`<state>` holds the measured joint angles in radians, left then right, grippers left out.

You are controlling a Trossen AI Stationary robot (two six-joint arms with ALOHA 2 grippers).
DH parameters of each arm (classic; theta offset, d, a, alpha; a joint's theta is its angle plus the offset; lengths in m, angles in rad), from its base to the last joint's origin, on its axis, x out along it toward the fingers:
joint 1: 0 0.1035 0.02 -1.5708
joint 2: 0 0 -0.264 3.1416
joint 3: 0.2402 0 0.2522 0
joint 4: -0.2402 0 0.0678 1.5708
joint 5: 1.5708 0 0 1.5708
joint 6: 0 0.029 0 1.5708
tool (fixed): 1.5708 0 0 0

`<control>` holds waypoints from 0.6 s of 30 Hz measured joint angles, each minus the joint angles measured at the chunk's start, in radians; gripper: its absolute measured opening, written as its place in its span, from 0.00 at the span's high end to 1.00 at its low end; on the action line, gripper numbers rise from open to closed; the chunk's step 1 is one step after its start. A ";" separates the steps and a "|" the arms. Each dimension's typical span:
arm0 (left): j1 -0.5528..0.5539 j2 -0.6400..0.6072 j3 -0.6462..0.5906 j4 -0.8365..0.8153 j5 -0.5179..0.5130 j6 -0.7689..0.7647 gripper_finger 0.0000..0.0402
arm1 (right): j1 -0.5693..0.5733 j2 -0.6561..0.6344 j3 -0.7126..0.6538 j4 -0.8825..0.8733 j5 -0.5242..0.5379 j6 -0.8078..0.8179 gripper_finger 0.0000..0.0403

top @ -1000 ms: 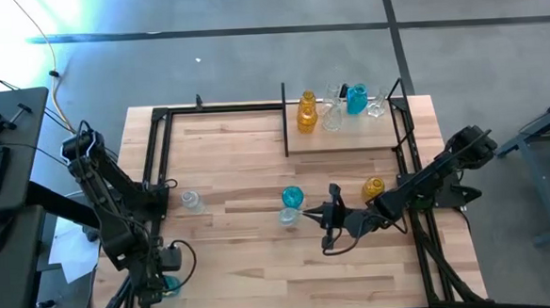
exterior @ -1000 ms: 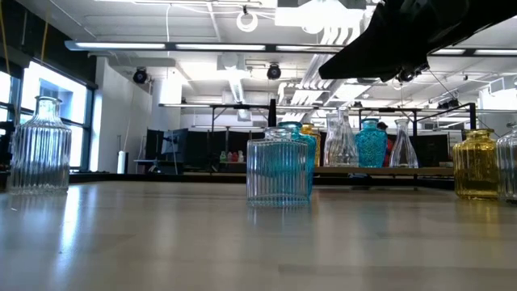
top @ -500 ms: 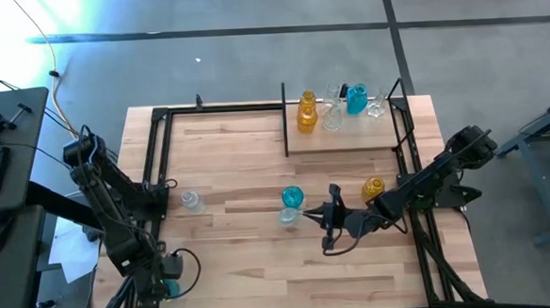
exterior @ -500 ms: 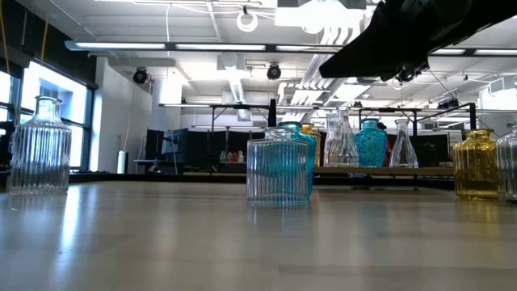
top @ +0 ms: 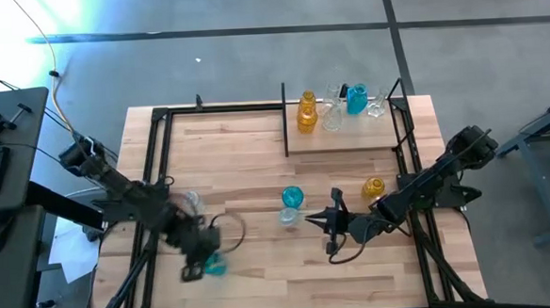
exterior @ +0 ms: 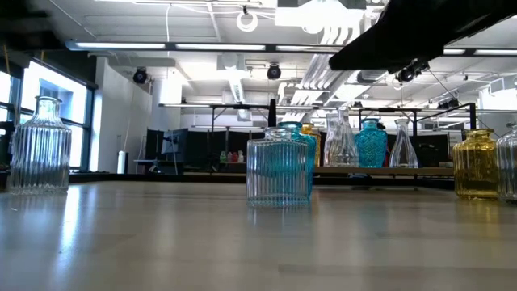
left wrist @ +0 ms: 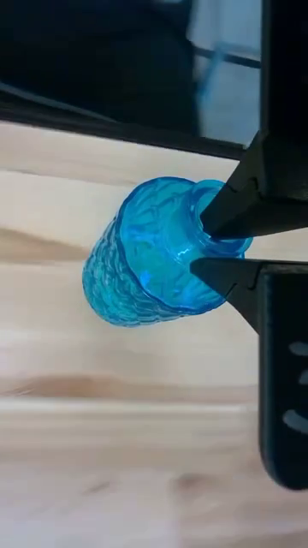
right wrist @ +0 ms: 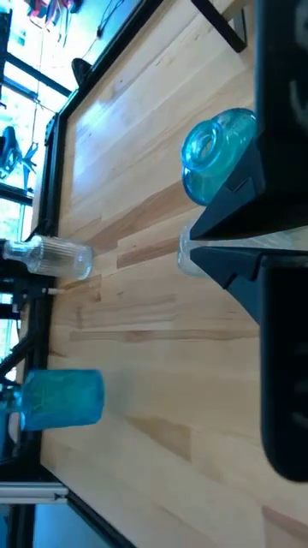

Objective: Sort vases onto shelf
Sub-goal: Put the bottom blue vase on the shelf aligned with the other blue vase

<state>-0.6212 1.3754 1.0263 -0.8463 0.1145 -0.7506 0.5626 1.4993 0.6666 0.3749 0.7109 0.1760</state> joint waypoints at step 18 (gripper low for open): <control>0.337 0.424 0.506 -0.210 0.055 0.480 0.97 | 0.078 -0.119 0.000 -0.111 0.021 0.039 0.97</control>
<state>-0.2845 1.7996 1.5322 -1.0562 0.1699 -0.2706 0.6404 1.3805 0.6666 0.2634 0.7322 0.2151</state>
